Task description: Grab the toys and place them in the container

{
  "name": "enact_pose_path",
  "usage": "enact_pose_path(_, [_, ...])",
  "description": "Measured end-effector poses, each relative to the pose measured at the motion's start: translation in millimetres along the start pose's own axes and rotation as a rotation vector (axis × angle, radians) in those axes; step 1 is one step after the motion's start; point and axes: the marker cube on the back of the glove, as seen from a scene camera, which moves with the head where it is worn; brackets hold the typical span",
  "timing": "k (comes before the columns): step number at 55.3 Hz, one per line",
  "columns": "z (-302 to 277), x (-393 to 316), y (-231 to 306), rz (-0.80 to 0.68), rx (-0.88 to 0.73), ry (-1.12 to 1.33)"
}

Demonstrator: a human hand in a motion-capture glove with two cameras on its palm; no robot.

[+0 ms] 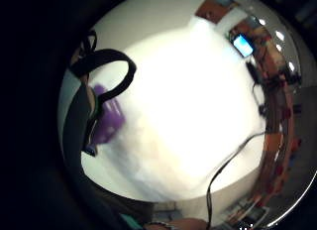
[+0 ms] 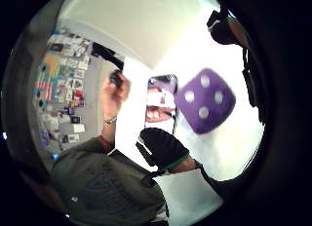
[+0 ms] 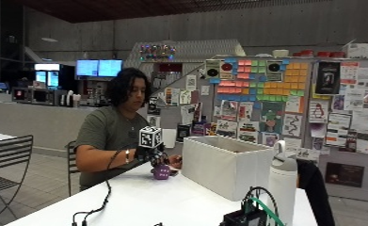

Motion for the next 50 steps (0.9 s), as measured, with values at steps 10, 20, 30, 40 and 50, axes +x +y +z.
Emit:
enact_pose_path(10, [34.2, 4.5, -3.6, -0.017, 0.026, -0.065])
enact_pose_path(20, [64.6, -12.4, -23.3, -0.188, 0.069, -0.166])
enact_pose_path(30, [70.9, -13.7, -30.2, -0.240, 0.247, -0.181])
enact_pose_path(40, [51.0, -7.8, -45.4, -0.214, 0.450, -0.209])
enact_pose_path(50, [-80.0, -45.2, -68.5, -0.211, 0.740, -0.311])
